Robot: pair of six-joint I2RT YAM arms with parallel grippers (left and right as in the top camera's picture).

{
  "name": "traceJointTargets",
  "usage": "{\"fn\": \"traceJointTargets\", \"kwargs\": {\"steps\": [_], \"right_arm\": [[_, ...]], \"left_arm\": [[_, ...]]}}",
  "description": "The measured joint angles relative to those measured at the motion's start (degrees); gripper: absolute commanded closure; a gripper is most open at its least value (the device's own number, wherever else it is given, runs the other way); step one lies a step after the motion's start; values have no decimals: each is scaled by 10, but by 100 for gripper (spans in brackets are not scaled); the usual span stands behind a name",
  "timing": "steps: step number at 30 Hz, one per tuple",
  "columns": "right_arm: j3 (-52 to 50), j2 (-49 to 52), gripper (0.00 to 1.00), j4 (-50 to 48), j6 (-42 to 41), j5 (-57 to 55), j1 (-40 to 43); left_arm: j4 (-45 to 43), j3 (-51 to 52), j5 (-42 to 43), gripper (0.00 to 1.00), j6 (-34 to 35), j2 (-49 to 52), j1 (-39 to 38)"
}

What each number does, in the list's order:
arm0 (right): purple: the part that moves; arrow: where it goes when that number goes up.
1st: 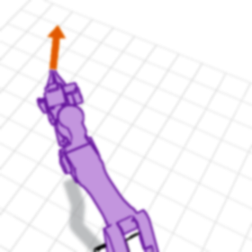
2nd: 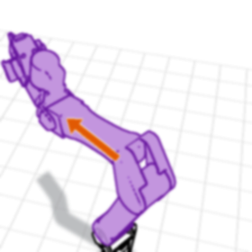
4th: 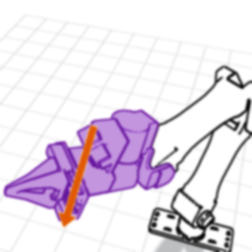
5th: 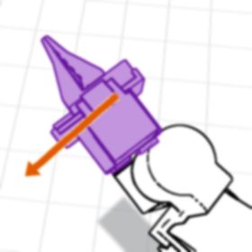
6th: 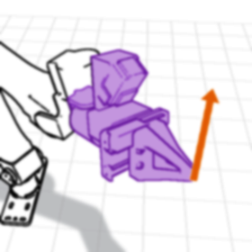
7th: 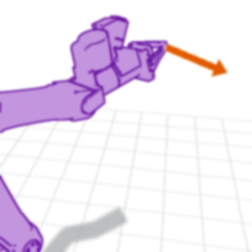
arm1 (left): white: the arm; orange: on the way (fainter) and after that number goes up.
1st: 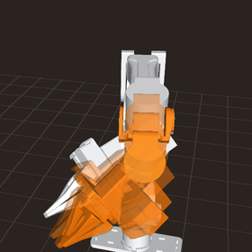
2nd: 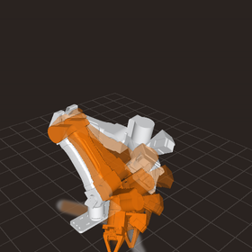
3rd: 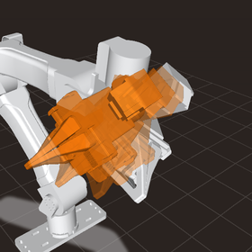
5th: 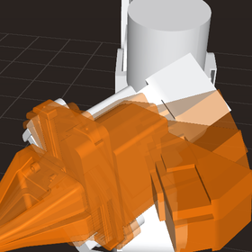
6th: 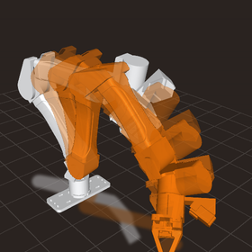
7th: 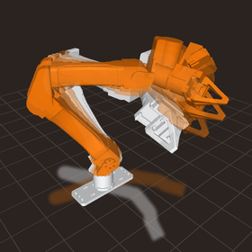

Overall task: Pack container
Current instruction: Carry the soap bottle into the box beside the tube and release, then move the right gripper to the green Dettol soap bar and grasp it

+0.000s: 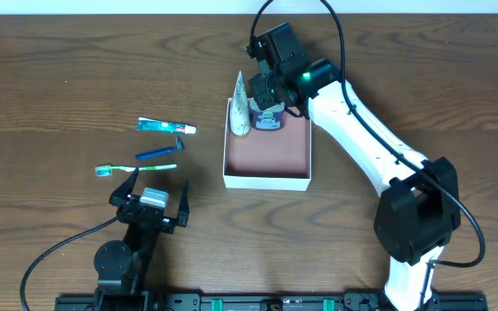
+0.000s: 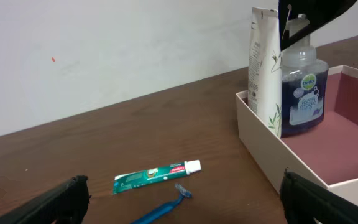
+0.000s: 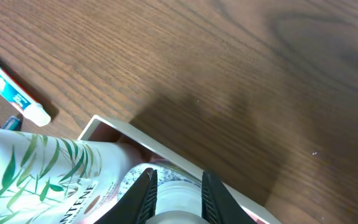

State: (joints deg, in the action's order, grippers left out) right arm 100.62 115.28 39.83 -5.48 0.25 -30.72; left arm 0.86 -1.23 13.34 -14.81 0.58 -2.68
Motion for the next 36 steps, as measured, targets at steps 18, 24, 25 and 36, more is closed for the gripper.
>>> {"fn": "traceJointTargets", "kwargs": {"steps": [18,24,25,36], "right_arm": [[-30,4,54,-28,-4,0,0],[-30,4,46,-36,-4,0,0],[-30,4,46,-37,-4,0,0],[-22,-3,36,-35,0,2,4]], "left_arm": [[0,0,0,2,0,0,0],[0,0,0,2,0,0,0],[0,0,0,2,0,0,0],[0,0,0,2,0,0,0]]}}
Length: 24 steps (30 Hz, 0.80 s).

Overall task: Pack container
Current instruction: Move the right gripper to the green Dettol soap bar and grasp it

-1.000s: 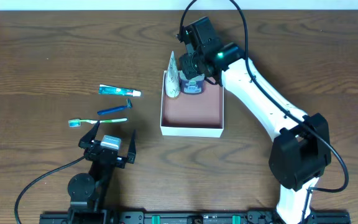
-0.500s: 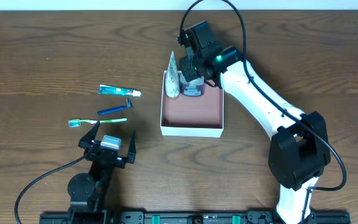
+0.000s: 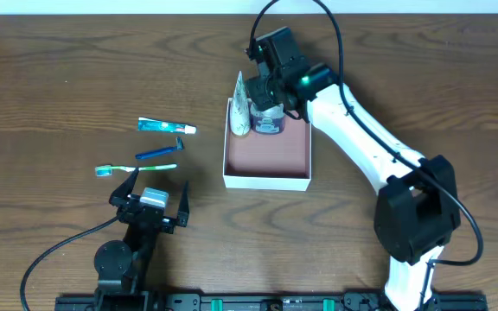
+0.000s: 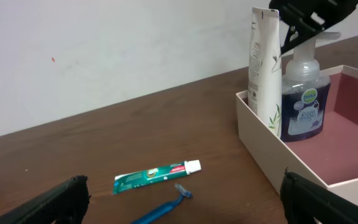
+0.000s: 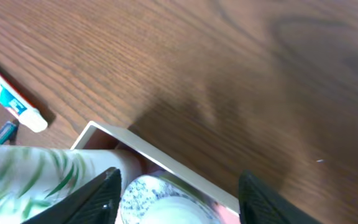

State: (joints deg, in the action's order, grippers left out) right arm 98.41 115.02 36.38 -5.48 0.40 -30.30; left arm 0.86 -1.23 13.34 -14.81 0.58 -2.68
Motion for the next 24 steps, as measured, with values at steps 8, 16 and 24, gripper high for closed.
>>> {"fn": "traceJointTargets", "kwargs": {"steps": [8,16,24], "right_arm": [[50,-124,17,101,-3,0,62],[73,-254,1,328,-66,-14,222],[-51,-244,1,351,-151,-16,333]], "left_arm": [[0,0,0,2,0,0,0],[0,0,0,2,0,0,0],[0,0,0,2,0,0,0]]}}
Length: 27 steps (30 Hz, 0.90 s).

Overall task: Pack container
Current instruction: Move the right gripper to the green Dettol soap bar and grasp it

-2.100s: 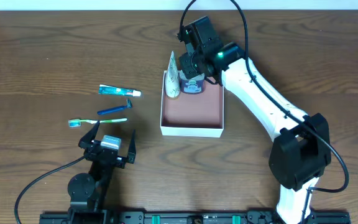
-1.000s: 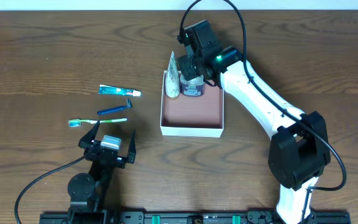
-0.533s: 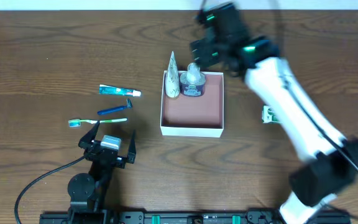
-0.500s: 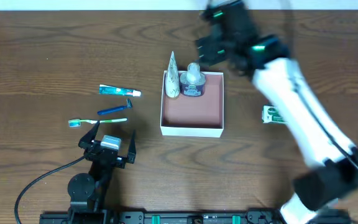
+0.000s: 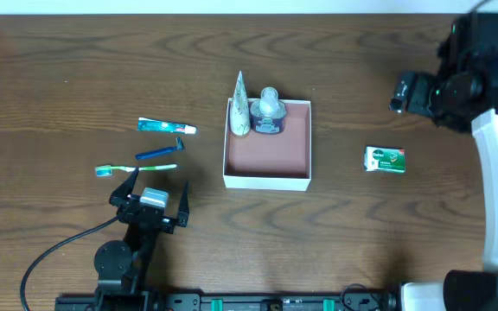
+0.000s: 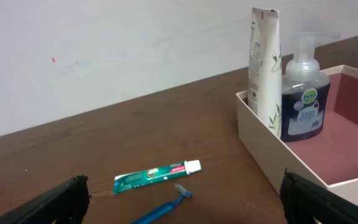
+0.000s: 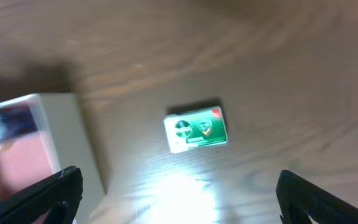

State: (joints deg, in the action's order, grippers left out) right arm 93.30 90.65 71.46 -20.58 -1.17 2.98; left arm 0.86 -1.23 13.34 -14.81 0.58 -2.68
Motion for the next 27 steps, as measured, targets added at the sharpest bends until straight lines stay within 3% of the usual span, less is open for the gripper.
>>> {"fn": "traceJointTargets", "kwargs": {"steps": [11,27], "right_arm": [[-331,15,11,-288,-207,57,15],[-478,15,13,-457,-344,61,14]], "left_arm": [[0,0,0,2,0,0,0],[0,0,0,2,0,0,0]]}}
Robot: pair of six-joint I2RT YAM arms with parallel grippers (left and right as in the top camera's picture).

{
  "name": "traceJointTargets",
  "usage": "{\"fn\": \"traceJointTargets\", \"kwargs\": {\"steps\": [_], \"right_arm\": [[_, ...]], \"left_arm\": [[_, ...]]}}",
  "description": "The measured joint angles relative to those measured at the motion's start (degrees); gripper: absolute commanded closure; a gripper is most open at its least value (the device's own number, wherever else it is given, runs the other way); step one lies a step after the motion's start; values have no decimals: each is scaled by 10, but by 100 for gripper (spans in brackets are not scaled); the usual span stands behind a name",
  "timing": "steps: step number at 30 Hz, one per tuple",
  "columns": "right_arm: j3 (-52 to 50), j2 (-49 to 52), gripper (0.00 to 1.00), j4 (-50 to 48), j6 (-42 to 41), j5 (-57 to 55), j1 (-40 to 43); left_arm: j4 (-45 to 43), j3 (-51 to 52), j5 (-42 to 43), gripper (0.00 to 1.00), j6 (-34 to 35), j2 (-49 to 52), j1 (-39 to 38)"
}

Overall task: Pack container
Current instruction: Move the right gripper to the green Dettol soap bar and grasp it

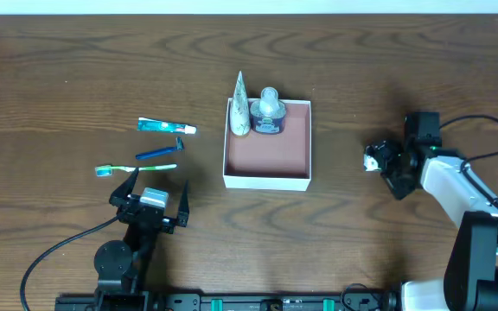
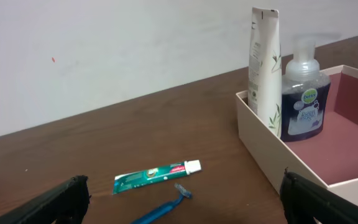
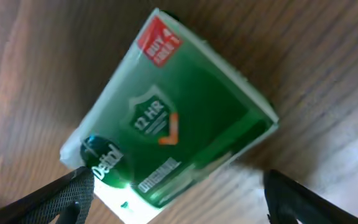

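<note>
The white box (image 1: 266, 179) with a pink floor holds a white tube (image 1: 240, 105) and a blue soap pump bottle (image 1: 268, 112), both standing at its far end. A green soap bar box (image 3: 166, 134) lies on the table right of the container. My right gripper (image 1: 384, 161) is low over it, open, with a finger on each side. The overhead view shows only a white corner of the soap box (image 1: 371, 161). My left gripper (image 1: 150, 200) rests open at the near left.
A green toothpaste tube (image 1: 166, 126), a blue razor (image 1: 159, 152) and a green-blue toothbrush (image 1: 135, 168) lie on the wood left of the box. The left wrist view also shows the toothpaste tube (image 2: 156, 173) and the razor (image 2: 164, 208).
My right gripper has come down from high at the right to sit open around the green soap box. The left arm and the other items have not moved.
My right gripper was shut on the pump bottle in the box's far end beside the tube. Then it stood open above the bottle. Later it was far right and high, the soap box showing on the table. Now it straddles that soap box.
</note>
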State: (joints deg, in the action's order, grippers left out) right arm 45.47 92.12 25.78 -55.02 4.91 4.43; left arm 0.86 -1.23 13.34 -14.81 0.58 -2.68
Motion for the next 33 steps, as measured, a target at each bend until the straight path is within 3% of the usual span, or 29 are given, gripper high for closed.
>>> {"fn": "traceJointTargets", "kwargs": {"steps": [10,16,27,33], "right_arm": [[-18,-5,16,-60,-4,-41,-2],[-19,-5,17,-39,40,-77,-2],[-30,-5,21,-207,181,-104,-2],[-30,-5,22,-174,220,-105,-2]], "left_arm": [[0,0,0,2,0,0,0],[0,0,0,2,0,0,0],[0,0,0,2,0,0,0],[0,0,0,2,0,0,0]]}}
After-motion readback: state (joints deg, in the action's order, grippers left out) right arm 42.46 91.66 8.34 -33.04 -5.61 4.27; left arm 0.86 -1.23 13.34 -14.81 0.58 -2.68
